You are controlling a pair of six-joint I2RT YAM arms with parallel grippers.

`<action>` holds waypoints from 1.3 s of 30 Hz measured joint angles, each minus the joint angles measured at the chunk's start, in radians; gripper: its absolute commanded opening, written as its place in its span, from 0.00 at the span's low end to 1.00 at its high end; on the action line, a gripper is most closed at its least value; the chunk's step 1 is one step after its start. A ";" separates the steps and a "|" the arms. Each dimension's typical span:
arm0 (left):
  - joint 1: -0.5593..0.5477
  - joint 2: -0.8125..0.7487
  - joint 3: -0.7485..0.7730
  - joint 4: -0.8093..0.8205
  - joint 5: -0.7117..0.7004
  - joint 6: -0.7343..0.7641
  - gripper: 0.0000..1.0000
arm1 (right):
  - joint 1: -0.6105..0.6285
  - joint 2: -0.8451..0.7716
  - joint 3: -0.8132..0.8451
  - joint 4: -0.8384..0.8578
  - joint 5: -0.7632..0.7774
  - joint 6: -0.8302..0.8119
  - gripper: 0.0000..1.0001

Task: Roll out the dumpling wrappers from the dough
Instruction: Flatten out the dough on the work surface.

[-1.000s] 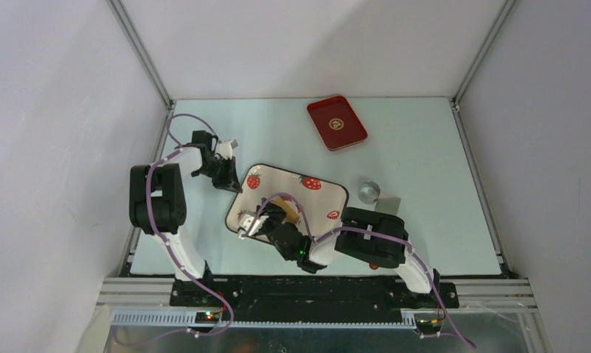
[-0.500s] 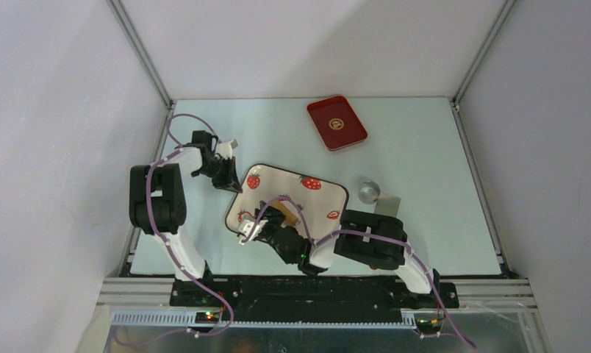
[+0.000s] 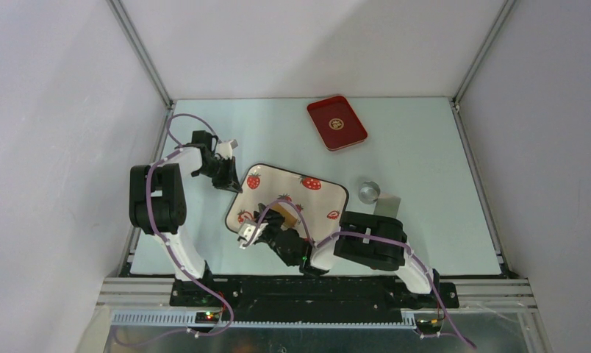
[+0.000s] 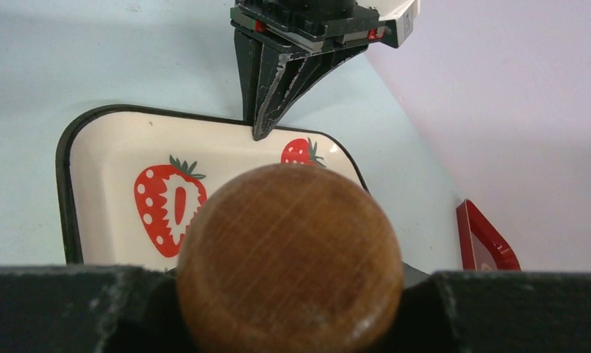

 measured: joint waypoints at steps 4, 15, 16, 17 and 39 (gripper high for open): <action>0.000 0.000 0.000 0.000 0.000 0.000 0.00 | 0.002 0.000 -0.006 0.009 -0.009 -0.005 0.00; 0.000 0.000 0.000 0.000 0.000 0.000 0.00 | 0.006 0.000 -0.024 0.035 -0.032 -0.014 0.00; 0.000 0.000 0.000 0.000 0.000 0.000 0.00 | 0.006 0.000 -0.026 0.039 -0.034 -0.014 0.00; 0.000 0.000 0.000 0.000 0.000 0.000 0.00 | 0.007 0.000 -0.027 0.042 -0.036 -0.016 0.00; 0.000 0.000 0.000 0.000 0.000 0.000 0.00 | 0.042 0.000 -0.055 0.085 -0.079 -0.026 0.00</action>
